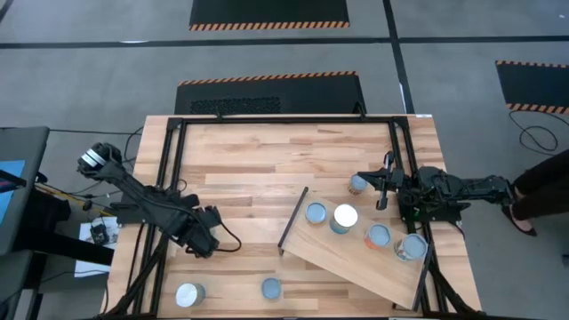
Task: Pick and place cans onto a shelf
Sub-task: Put the canned chicken soup on the shelf
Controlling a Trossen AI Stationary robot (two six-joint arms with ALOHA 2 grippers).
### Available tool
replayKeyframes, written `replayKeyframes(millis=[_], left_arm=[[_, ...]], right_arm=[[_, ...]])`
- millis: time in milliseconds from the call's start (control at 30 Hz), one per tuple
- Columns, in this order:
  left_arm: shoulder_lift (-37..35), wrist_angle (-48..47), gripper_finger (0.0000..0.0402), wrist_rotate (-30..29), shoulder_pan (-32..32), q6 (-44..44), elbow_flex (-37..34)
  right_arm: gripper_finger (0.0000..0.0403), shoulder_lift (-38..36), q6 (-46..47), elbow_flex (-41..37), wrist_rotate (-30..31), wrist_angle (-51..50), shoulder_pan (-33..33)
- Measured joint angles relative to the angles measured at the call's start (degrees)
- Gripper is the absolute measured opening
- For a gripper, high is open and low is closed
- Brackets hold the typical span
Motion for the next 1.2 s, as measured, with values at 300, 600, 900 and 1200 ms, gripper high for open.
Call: replayKeyframes(millis=[300,600,900,1200], left_arm=[[0.02,3.61,0.0143,1.7,0.02,1.32,-4.93],[-0.14,4.04,0.0033,2.99,0.0,3.32,-7.74],[-0.25,4.57,0.0004,1.89,-0.05,7.7,-1.89],[-0.07,3.72,0.0079,6.14,-5.35,3.36,-0.02]], right_arm=[[0.0008,0.0,0.02,0.0,0.0,0.0,0.0],[0.0008,0.0,0.02,-0.02,0.0,0.09,0.0],[0.0008,-0.01,0.02,-0.02,-0.02,0.09,0.0],[0.0008,0.0,0.02,-0.02,-0.02,0.09,0.0]])
